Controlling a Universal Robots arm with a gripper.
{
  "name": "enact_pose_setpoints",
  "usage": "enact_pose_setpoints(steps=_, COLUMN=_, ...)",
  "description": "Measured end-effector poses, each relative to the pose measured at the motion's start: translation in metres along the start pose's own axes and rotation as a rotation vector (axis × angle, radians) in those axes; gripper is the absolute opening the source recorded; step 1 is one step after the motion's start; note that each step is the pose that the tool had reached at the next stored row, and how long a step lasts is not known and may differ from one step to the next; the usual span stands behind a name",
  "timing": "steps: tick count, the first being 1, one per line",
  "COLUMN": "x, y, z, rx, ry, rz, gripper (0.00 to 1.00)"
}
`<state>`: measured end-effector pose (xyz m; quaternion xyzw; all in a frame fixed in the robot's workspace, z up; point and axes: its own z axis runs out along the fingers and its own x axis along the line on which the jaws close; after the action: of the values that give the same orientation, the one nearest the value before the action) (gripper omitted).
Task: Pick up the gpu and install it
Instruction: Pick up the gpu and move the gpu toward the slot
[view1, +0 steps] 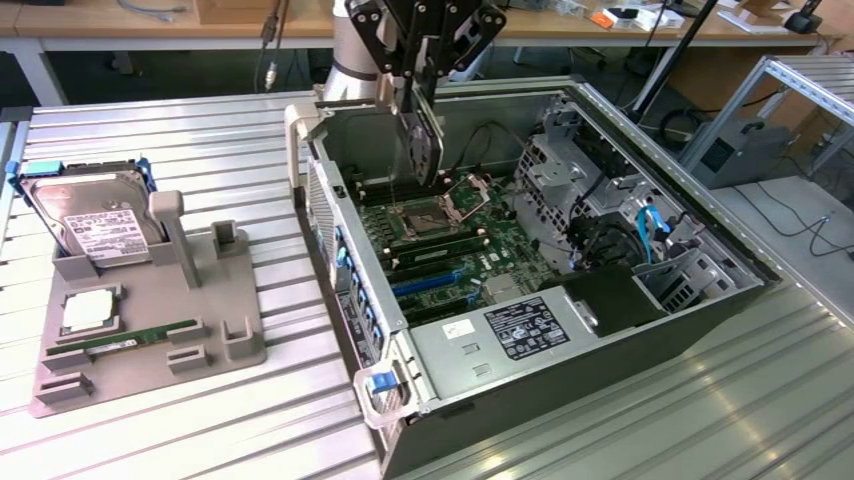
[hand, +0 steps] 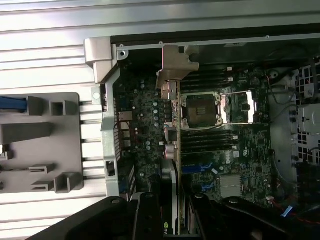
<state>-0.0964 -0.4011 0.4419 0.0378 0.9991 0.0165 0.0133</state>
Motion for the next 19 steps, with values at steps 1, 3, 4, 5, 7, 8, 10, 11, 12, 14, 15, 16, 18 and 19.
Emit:
enact_pose_setpoints(steps=1, x=-0.001, y=0.0001, z=0.0005, rx=0.0003, ry=-0.0001, rz=0.000, gripper=0.27)
enact_pose_setpoints(steps=3, x=-0.003, y=0.0002, z=0.0011, rx=0.0009, ry=-0.0001, rz=0.000, gripper=0.27)
enact_pose_setpoints(steps=4, x=-0.003, y=0.0002, z=0.0015, rx=0.0012, ry=-0.0001, rz=0.000, gripper=0.27)
enact_pose_setpoints(steps=5, x=-0.004, y=0.0003, z=0.0018, rx=0.0017, ry=-0.0001, rz=0.000, gripper=0.27)
enact_pose_setpoints(steps=7, x=-0.006, y=0.0004, z=0.0026, rx=0.0027, ry=-0.0002, rz=0.000, gripper=0.27)
enact_pose_setpoints(steps=8, x=-0.007, y=0.0005, z=0.0031, rx=0.0034, ry=-0.0003, rz=0.000, gripper=0.27)
enact_pose_setpoints(steps=10, x=-0.009, y=0.0006, z=0.0037, rx=0.0042, ry=-0.0003, rz=0.000, gripper=0.27)
enact_pose_setpoints(steps=11, x=-0.010, y=0.0006, z=0.0041, rx=0.0047, ry=-0.0004, rz=0.000, gripper=0.27)
enact_pose_setpoints(steps=12, x=-0.010, y=0.0006, z=0.0043, rx=0.0048, ry=-0.0004, rz=0.000, gripper=0.27)
enact_pose_setpoints(steps=14, x=-0.011, y=0.0007, z=0.0048, rx=0.0054, ry=-0.0004, rz=0.000, gripper=0.27)
enact_pose_setpoints(steps=15, x=-0.012, y=0.0008, z=0.0052, rx=0.0058, ry=-0.0005, rz=0.000, gripper=0.27)
enact_pose_setpoints(steps=16, x=-0.013, y=0.0008, z=0.0054, rx=0.0062, ry=-0.0005, rz=0.000, gripper=0.27)
enact_pose_setpoints(steps=18, x=-0.014, y=0.0009, z=0.0058, rx=0.0067, ry=-0.0005, rz=0.000, gripper=0.27)
enact_pose_setpoints(steps=19, x=-0.014, y=0.0009, z=0.0060, rx=0.0071, ry=-0.0005, rz=0.000, gripper=0.27)
